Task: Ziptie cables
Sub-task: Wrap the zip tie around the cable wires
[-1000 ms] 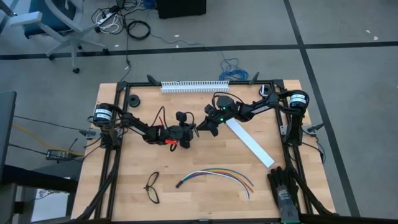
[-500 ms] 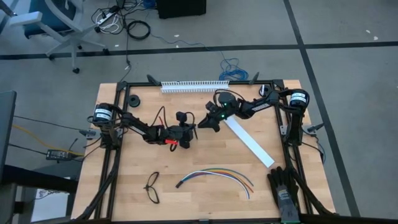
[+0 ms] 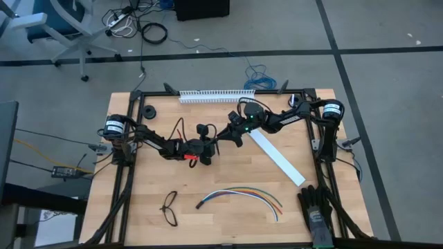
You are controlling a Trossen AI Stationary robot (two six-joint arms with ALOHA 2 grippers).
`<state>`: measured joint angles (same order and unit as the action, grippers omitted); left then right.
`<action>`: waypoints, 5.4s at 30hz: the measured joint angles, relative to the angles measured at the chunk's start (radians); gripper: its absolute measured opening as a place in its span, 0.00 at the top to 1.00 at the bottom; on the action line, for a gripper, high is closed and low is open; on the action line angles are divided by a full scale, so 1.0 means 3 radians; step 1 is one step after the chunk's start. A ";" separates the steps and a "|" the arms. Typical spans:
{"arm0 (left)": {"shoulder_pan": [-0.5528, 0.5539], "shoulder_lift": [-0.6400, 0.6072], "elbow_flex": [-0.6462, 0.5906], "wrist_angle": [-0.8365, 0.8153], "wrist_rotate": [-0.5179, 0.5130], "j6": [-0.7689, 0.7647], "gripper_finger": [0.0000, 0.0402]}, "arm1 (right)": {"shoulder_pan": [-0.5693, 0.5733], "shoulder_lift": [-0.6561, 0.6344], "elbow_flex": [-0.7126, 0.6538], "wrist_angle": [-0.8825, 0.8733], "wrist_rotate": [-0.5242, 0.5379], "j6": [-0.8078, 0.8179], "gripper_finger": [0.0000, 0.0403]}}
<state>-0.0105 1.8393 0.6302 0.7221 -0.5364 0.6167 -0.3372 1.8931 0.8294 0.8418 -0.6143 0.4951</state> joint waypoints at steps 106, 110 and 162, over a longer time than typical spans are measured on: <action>-0.0250 -0.0511 -0.0128 0.0221 -0.0891 -0.0802 0.82 | 0.0081 -0.0048 0.0003 0.0269 0.0588 -0.0119 1.00; -0.0248 -0.0510 -0.0128 0.0224 -0.0892 -0.0802 0.82 | 0.0097 -0.0048 0.0002 0.0337 0.0581 -0.0119 1.00; -0.0256 -0.0506 -0.0129 -0.0045 -0.0823 -0.0850 0.93 | -0.0085 -0.0050 -0.0006 -0.0112 0.0606 -0.0235 1.00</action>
<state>-0.0872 1.6875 0.5915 0.7085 -0.7833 0.3615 -0.3627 1.8782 0.8276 0.8081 -0.4326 0.4245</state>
